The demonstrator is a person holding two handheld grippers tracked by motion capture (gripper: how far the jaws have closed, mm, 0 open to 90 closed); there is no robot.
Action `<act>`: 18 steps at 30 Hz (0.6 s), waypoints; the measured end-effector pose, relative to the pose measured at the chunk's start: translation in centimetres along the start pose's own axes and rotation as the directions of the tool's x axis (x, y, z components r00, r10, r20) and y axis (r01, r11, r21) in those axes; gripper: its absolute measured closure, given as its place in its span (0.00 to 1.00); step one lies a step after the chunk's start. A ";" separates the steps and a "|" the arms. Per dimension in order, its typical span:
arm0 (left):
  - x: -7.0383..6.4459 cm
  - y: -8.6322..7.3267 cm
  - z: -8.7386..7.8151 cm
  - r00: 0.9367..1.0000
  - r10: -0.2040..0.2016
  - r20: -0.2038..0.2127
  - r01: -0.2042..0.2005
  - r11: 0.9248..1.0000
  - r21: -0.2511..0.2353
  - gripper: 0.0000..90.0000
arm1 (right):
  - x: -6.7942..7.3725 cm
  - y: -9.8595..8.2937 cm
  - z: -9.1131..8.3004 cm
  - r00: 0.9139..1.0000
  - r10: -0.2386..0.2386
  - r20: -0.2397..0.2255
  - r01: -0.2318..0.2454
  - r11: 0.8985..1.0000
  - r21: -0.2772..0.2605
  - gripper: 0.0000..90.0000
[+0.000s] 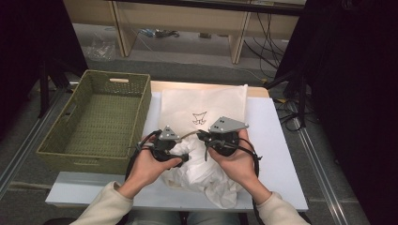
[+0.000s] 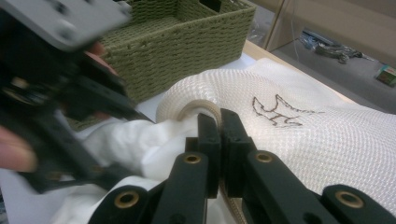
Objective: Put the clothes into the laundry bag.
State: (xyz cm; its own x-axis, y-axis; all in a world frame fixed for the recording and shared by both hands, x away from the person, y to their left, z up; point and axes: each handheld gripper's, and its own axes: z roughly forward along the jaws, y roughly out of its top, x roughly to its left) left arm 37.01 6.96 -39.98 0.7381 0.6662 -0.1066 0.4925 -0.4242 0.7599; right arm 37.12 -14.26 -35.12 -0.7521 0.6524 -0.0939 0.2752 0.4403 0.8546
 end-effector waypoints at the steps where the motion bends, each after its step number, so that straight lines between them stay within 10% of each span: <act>1: -0.2 0.1 -0.6 1.000 0.012 -0.001 -0.012 1.000 -0.009 0.43 | 0.0 0.0 0.0 1.000 0.000 -0.005 0.000 1.000 0.004 0.99; 7: -0.7 -0.5 -2.8 0.998 0.057 -0.009 -0.058 0.998 -0.005 0.33 | -0.2 0.0 -0.1 1.000 0.003 0.009 -0.003 1.000 -0.002 0.99; 18: -0.1 -3.2 2.0 0.999 0.035 0.021 -0.037 0.993 0.116 0.57 | 0.0 -0.1 0.3 1.000 0.000 0.001 0.000 1.000 0.010 0.99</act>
State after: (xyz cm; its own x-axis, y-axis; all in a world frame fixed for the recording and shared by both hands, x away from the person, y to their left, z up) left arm 36.31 7.06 -43.66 0.7645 0.6379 -0.0933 0.5149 -0.5172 0.6837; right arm 37.24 -14.11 -35.34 -0.7515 0.6529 -0.0941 0.2814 0.4463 0.8495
